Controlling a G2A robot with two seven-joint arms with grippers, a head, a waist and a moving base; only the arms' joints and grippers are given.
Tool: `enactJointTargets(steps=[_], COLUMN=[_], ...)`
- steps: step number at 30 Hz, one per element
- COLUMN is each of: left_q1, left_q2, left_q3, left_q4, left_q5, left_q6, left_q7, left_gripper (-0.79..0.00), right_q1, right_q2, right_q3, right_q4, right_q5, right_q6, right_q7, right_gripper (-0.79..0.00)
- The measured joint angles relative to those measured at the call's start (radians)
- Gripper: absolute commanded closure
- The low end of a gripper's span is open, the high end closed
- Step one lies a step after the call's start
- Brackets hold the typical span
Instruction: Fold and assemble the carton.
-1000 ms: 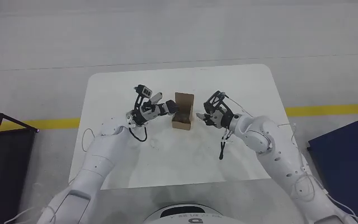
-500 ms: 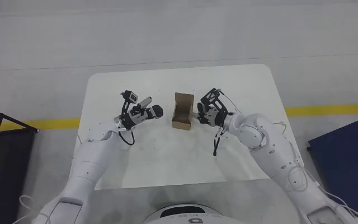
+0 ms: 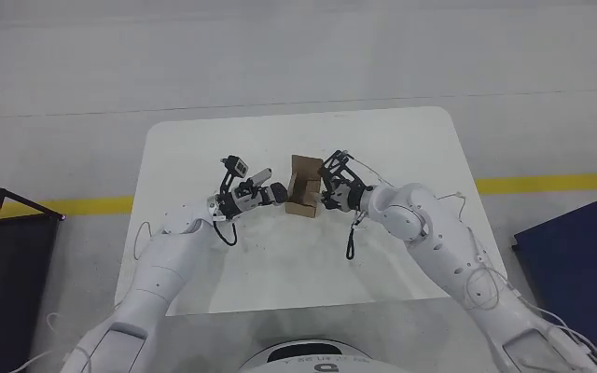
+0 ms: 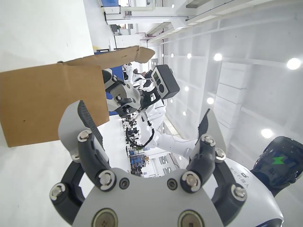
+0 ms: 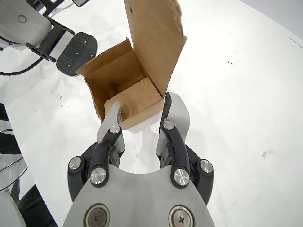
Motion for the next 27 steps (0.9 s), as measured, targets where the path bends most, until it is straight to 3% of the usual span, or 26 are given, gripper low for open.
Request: enactJointTargets(steps=[8,15,23,26,27], left_q1=[-0.004,-0.007,-0.01,-0.006,-0.005], left_q2=[-0.011,-0.014,-0.009,-0.004,-0.001], left_q3=[0.021,0.026,-0.004,-0.034,-0.045], left_q4=[0.014,0.023,0.009,0.0,-0.003], left_q5=[-0.043,-0.056,-0.082,-0.103,-0.107], left_q6=[-0.012,-0.014,-0.026,-0.039,-0.042], left_q7=[-0.019,-0.037,-0.05,-0.027,-0.021], left_gripper=[-0.785,-0.785,-0.785,-0.785,-0.785], right_q1=[0.017,0.039,0.064,0.074,0.078], right_q2=[-0.005,-0.017,-0.029,-0.033,-0.033], right_q3=[-0.015,-0.041,-0.069,-0.073,-0.074], right_q4=[-0.022,-0.013,0.01,0.014,0.012], right_q5=[-0.041,-0.025,-0.019,-0.015,-0.016], right_q6=[0.043,0.058,0.059,0.059,0.059], right_q7=[0.081,0.105,0.136,0.153,0.159], right_gripper=[-0.422,-0.376,-0.203,-0.006,0.0])
